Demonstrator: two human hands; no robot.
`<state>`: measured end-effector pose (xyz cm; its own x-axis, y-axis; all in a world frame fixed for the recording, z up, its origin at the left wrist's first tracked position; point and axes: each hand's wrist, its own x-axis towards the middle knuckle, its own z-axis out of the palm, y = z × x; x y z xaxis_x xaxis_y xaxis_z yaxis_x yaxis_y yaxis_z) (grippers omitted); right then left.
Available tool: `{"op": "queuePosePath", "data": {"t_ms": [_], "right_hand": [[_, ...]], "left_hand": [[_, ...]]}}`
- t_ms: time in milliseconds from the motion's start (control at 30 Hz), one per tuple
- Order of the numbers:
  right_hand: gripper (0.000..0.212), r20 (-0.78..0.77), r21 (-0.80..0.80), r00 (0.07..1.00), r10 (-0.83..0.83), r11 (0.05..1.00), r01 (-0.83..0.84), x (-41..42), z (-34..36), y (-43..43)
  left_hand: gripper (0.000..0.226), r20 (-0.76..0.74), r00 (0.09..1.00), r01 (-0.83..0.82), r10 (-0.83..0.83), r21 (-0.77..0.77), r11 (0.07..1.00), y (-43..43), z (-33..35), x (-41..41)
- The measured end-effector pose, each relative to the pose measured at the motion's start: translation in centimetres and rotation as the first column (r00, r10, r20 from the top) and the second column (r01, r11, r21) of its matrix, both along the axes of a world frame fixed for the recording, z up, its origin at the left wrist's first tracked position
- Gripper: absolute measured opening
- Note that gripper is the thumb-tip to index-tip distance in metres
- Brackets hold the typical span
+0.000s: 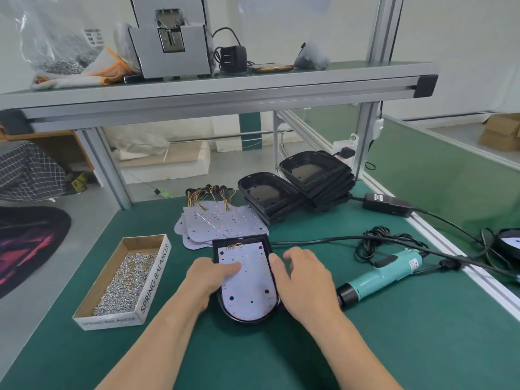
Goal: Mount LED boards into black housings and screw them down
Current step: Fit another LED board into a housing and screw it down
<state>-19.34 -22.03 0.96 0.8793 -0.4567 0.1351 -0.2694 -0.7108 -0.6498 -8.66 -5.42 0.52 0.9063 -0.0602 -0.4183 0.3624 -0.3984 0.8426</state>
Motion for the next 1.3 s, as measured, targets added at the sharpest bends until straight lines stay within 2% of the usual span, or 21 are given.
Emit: {"op": "queuePosePath", "data": {"t_ms": [100, 200, 300, 400, 533, 667, 867, 933, 1000, 1033, 1100, 1167, 1200, 1233, 1300], "right_hand": [[0.031, 0.050, -0.072, 0.985, -0.165, 0.983, 0.168, -2.4, 1.2, -3.7], [0.027, -0.093, -0.105, 0.955, -0.282, 0.956, 0.273, -4.2, 1.7, -8.3], [0.027, -0.366, -0.138, 0.900, -0.234, 0.971, 0.196, -5.4, 1.1, -11.2], [0.028, -0.435, -0.091, 0.881, -0.186, 0.983, 0.162, -5.3, 0.5, -11.6], [0.029, -0.353, -0.145, 0.900, -0.255, 0.965, 0.217, -5.0, -0.3, -10.7], [0.003, -0.110, 0.062, 0.938, -0.328, 0.940, 0.336, -6.3, -0.9, -9.1], [0.040, 0.071, 0.309, 0.953, -0.296, 0.915, 0.261, -8.1, -0.6, -9.0], [0.059, 0.120, 0.505, 0.925, -0.359, 0.825, 0.255, -8.1, -0.2, -8.7], [0.078, 0.154, 0.772, 0.883, -0.444, 0.611, 0.172, -7.5, 0.0, -8.7], [0.080, 0.169, 0.875, 0.868, -0.467, 0.476, 0.086, -7.3, 0.1, -8.7], [0.062, 0.220, 0.967, 0.863, -0.454, 0.217, -0.132, -6.7, 0.4, -8.6], [0.049, 0.241, 0.965, 0.864, -0.442, 0.018, -0.260, -6.2, 0.5, -8.3], [0.048, 0.248, 0.956, 0.855, -0.456, -0.028, -0.292, -5.9, 0.6, -8.1], [0.049, 0.253, 0.952, 0.847, -0.468, -0.033, -0.303, -5.6, 0.8, -8.0], [0.045, 0.294, 0.945, 0.845, -0.446, 0.003, -0.327, -4.9, 1.3, -7.9]], "left_hand": [[0.028, -0.008, 1.000, -0.014, 0.014, -0.005, 1.000, 0.0, -0.4, 0.2], [0.031, -0.014, 1.000, -0.016, 0.015, -0.025, 1.000, 0.0, -0.6, 0.3], [0.032, -0.021, 1.000, -0.020, 0.019, -0.029, 0.999, 0.1, -0.7, 0.4], [0.031, -0.020, 1.000, -0.015, 0.015, -0.031, 0.999, 0.1, -0.8, 0.4], [0.042, -0.028, 1.000, -0.010, 0.009, -0.022, 1.000, 0.1, -0.7, 0.4], [0.047, -0.031, 1.000, -0.001, 0.001, -0.005, 1.000, 0.2, -0.7, 0.6], [0.047, -0.032, 0.999, 0.011, -0.010, 0.013, 1.000, 0.2, -0.7, 0.7], [0.048, -0.037, 0.999, 0.023, -0.022, 0.011, 1.000, 0.2, -0.7, 0.7], [0.048, -0.050, 0.998, 0.045, -0.044, 0.016, 0.999, 0.3, -0.6, 0.7], [0.046, -0.059, 0.997, 0.057, -0.056, 0.018, 0.998, 0.3, -0.5, 0.7], [0.040, -0.077, 0.994, 0.082, -0.079, 0.025, 0.996, 0.4, -0.2, 0.7], [0.034, -0.089, 0.990, 0.114, -0.112, 0.024, 0.993, 0.5, 0.0, 0.6], [0.030, -0.094, 0.986, 0.138, -0.136, 0.018, 0.990, 0.6, 0.1, 0.6], [0.027, -0.099, 0.982, 0.164, -0.162, 0.015, 0.986, 0.6, 0.2, 0.5], [0.024, -0.101, 0.976, 0.198, -0.195, 0.017, 0.980, 0.6, 0.2, 0.4]]}}
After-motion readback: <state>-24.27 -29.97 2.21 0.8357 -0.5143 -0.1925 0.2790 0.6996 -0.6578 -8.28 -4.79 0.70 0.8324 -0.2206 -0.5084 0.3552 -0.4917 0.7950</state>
